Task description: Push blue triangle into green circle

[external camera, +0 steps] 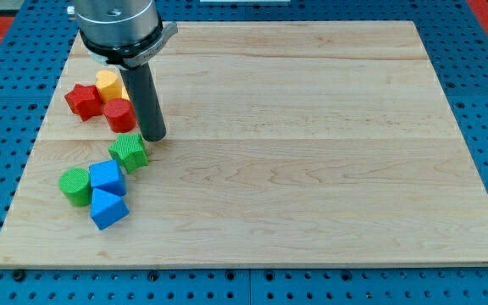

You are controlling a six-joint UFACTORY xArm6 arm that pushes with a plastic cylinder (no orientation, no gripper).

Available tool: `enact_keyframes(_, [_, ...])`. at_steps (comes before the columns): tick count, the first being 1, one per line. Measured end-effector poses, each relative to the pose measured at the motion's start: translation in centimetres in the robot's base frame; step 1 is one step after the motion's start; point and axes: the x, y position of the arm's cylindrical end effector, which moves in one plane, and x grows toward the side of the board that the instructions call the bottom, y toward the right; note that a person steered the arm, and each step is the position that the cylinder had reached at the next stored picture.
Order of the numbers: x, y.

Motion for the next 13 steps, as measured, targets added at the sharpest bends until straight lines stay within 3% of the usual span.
enact_keyframes(7, [0.7,16.9])
enact_keyframes(8, [-1.1,18.9])
enact_keyframes(10, [-2.4,10.3])
enact_keyframes(11, [-1.0,7.0])
enact_keyframes(12, [1.6,9.4])
enact_keyframes(13, [8.9,12.7])
